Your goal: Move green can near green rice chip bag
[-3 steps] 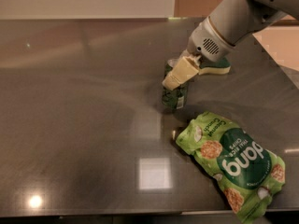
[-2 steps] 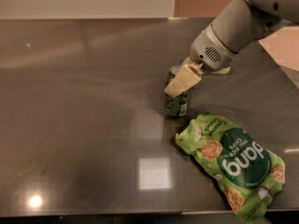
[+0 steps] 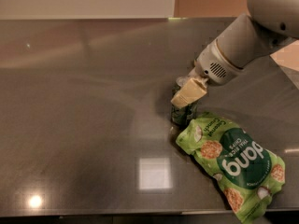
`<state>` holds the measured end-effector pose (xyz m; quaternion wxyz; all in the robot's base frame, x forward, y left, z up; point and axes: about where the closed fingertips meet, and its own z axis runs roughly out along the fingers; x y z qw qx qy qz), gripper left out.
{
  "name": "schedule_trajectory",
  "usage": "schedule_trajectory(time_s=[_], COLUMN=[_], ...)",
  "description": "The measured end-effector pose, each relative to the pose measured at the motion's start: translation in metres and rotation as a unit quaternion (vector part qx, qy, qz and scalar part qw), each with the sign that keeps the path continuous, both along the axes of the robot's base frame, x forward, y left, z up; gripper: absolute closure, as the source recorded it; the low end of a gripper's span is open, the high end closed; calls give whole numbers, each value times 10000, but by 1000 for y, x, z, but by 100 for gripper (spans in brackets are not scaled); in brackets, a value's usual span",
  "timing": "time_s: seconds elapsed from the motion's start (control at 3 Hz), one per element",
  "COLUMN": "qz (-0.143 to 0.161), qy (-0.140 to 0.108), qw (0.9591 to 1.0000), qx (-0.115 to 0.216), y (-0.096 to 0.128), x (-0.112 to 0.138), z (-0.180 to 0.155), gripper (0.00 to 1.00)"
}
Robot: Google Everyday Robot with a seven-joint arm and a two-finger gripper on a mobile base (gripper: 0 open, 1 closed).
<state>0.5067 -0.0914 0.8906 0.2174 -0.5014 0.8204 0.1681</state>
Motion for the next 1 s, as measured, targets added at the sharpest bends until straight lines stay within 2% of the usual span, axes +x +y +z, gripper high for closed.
schedule_trajectory(time_s=[0.33, 0.67, 1.0], qz=[-13, -12, -12], qy=[-83, -82, -82], qw=[10000, 10000, 10000], qx=[2, 2, 2], y=[-4, -4, -4], x=[-1, -1, -1], z=[-5, -4, -4], gripper=[13, 0, 0])
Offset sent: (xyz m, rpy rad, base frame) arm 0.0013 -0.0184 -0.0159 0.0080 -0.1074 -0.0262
